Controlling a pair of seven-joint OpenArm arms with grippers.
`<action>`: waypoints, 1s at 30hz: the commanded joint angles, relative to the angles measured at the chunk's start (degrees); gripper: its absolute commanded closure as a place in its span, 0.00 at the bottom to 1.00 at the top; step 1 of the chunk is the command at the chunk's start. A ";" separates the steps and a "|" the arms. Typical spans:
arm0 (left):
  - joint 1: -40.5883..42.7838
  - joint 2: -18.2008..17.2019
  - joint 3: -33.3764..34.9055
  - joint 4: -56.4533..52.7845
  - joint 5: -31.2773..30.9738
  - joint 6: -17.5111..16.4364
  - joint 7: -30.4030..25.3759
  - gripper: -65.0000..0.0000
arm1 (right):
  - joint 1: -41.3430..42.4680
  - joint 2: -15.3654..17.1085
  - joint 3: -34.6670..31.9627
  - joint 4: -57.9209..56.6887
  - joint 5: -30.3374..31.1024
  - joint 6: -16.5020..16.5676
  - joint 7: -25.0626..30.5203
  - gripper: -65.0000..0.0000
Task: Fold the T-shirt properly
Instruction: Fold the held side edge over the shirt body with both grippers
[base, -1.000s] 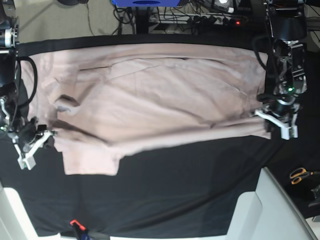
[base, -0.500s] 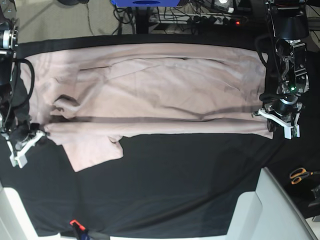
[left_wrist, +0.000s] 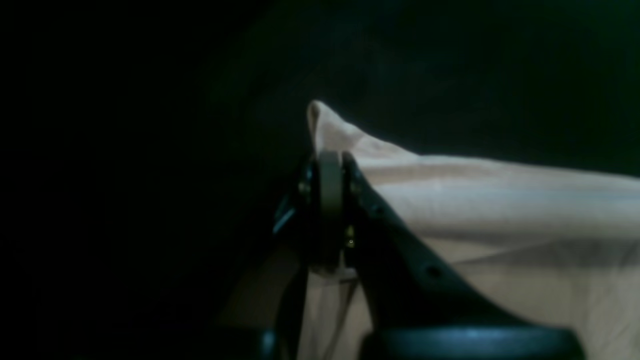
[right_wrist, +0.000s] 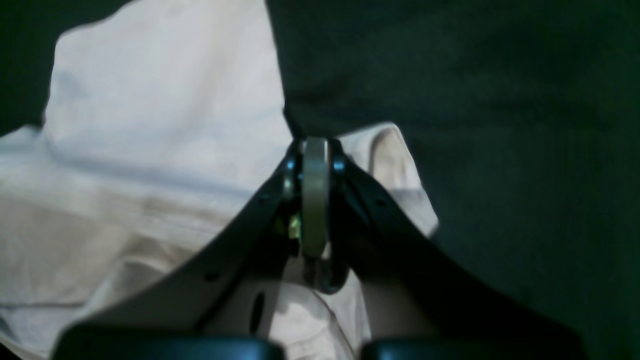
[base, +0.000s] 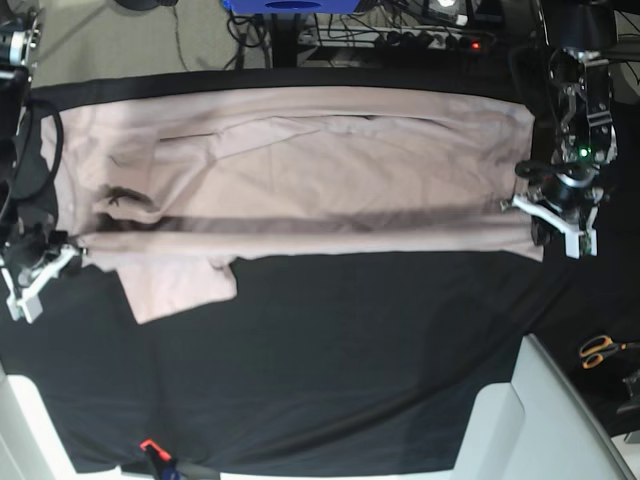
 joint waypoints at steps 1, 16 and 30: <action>-0.67 -1.25 -0.49 1.07 -0.01 0.32 -1.54 1.00 | 0.88 1.39 0.47 1.33 0.59 0.11 0.92 0.99; 6.63 -1.07 -0.58 6.70 0.17 0.32 -1.54 1.00 | -2.46 2.09 0.47 1.42 0.76 0.38 -0.13 0.99; 11.20 -1.25 -4.80 11.10 0.08 0.32 -1.45 1.00 | -4.13 3.58 0.56 7.13 0.76 0.20 -4.17 0.99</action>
